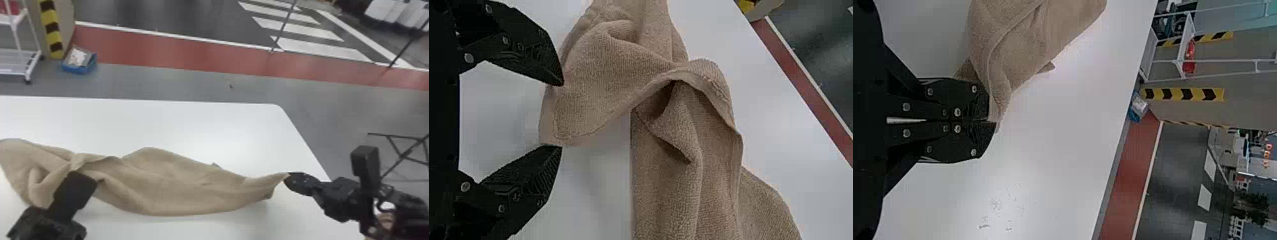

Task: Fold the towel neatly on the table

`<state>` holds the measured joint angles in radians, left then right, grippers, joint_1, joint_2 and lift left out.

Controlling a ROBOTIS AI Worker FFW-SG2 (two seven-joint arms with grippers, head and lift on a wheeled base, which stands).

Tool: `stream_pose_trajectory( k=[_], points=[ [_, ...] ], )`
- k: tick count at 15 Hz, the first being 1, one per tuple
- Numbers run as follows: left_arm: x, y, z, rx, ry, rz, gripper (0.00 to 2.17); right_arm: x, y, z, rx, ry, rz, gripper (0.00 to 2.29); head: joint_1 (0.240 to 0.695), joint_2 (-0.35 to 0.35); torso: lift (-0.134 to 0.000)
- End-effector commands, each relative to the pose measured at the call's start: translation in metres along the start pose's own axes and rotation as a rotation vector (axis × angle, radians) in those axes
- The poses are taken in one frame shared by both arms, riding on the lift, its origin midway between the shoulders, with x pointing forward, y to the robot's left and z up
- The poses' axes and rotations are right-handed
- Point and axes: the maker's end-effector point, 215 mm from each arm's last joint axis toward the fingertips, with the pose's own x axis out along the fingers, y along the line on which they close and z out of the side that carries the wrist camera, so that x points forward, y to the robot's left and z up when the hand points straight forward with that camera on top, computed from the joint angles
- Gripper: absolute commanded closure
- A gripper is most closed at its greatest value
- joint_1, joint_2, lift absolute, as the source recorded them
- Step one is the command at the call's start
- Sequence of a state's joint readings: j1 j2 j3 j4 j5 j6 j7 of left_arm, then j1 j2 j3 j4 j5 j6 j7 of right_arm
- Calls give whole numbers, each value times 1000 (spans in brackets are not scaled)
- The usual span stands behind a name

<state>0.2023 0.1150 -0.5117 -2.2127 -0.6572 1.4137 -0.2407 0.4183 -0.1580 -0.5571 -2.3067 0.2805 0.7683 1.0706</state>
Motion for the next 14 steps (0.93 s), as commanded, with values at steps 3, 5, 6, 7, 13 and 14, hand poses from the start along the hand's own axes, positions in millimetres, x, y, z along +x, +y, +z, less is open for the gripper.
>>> stream_pose_trajectory(
  k=[3, 5, 6, 7, 13, 14],
  points=[
    [4, 4, -5, -10, 13, -1, 812, 3, 0, 0, -2, 3, 0, 1352, 695, -320, -124],
    [5, 7, -7, -18, 19, 1, 1339, 4, 1, 1, -1, 1, 2, 1352, 695, -318, -124],
    [6, 12, -8, -24, 22, 14, 1409, 2, -1, 1, -2, 1, -4, 1352, 695, -317, -124],
    [6, 20, -10, -34, 24, 27, 1409, 1, -4, 2, -5, -2, -10, 1352, 695, -311, -124],
    [-39, 105, 5, -218, -68, 76, 1409, -12, -14, 29, -32, -13, -18, 1345, 695, -263, -124],
    [-45, 120, 9, -245, -90, 82, 1409, -14, -17, 36, -26, -17, -20, 1345, 695, -249, -124]
  ],
)
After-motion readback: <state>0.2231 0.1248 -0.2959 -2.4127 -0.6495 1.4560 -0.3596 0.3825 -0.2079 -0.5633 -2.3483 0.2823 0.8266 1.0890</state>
